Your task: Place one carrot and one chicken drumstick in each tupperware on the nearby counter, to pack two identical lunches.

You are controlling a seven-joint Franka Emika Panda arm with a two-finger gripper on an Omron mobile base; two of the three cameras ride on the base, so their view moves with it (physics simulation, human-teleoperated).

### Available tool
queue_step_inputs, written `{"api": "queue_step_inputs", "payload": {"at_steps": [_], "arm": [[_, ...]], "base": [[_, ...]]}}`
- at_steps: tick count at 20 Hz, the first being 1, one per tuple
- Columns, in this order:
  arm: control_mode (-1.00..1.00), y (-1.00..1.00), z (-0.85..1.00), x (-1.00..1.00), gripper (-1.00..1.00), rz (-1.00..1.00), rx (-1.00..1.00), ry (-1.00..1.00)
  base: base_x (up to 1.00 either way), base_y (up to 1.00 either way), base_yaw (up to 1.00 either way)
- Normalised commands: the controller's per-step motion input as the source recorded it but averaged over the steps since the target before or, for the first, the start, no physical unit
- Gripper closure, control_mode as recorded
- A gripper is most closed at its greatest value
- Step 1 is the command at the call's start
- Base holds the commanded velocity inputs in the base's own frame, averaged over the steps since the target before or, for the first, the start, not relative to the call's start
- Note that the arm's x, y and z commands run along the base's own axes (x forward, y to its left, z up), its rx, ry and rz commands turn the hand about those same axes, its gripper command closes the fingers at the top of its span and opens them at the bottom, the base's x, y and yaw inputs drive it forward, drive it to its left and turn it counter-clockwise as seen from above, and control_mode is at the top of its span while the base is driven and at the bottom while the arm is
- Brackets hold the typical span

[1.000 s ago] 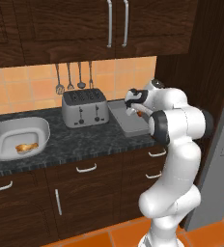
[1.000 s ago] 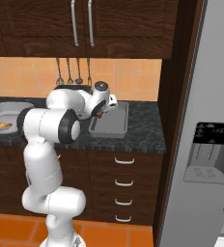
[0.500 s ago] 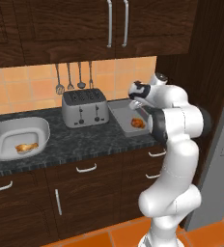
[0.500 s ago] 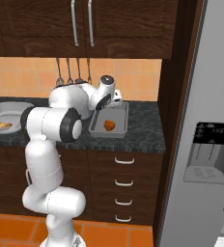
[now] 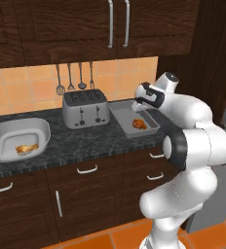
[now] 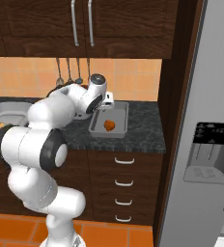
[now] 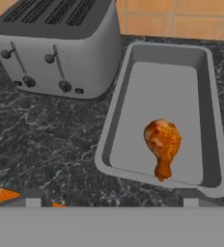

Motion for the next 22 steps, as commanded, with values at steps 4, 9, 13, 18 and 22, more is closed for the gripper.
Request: {"api": "queue_step_inputs", "payload": {"at_steps": [4,9,13,18,22], "arm": [[-1.0,0.01,0.31,-1.0,-1.0,0.0,0.0,0.0],[-1.0,0.0,0.79,-1.0,-1.0,-0.02,0.0,0.06],[-1.0,0.0,0.99,-1.0,-1.0,-0.03,0.0,0.11],[-1.0,0.17,0.29,-1.0,-1.0,-0.1,-0.03,0.01],[-1.0,0.0,0.4,-1.0,-1.0,-0.04,0.0,0.0]], "base": [[0.0,0.0,0.0],[0.0,0.0,0.0],[0.0,0.0,0.0],[0.0,0.0,0.0],[0.0,0.0,0.0]]}}
